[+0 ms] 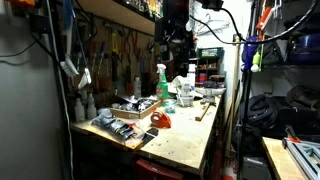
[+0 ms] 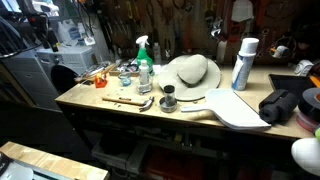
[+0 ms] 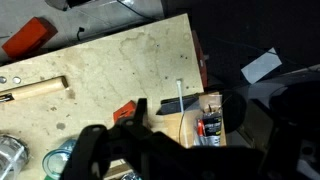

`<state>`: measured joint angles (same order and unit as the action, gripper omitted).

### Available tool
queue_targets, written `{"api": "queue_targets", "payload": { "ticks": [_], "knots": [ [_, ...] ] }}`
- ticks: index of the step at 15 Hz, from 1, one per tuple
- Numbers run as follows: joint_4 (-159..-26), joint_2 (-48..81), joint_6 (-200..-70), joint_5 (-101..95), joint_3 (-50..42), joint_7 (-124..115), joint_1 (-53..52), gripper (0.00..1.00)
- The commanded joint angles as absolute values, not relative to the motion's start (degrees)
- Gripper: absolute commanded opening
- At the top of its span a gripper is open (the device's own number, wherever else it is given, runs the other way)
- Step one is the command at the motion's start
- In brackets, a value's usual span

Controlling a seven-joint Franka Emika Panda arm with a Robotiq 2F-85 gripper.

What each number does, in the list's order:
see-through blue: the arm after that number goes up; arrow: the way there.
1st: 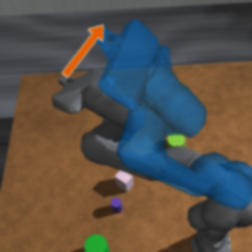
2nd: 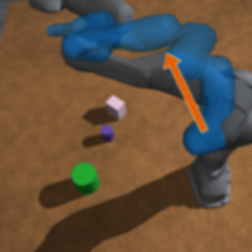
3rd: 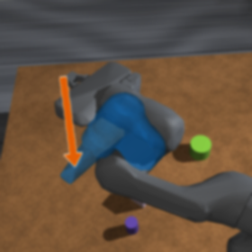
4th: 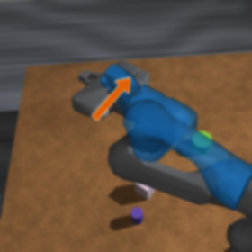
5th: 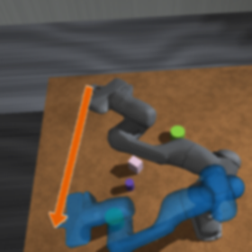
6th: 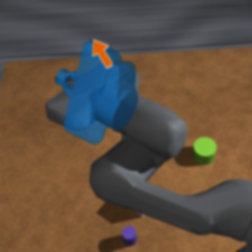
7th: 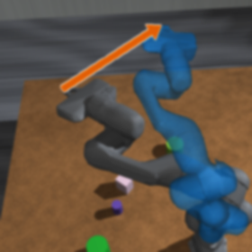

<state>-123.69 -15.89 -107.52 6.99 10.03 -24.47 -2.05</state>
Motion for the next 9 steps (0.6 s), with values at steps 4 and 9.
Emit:
{"api": "queue_targets", "payload": {
  "ticks": [4, 9],
  "knots": [
    [-123.6, -15.8, -107.4, 6.8, 9.5, -24.6, -2.6, 1.0],
    [-122.5, -15.9, -107.1, 8.1, 8.9, -23.2, -2.8, 1.0]
  ]
}}
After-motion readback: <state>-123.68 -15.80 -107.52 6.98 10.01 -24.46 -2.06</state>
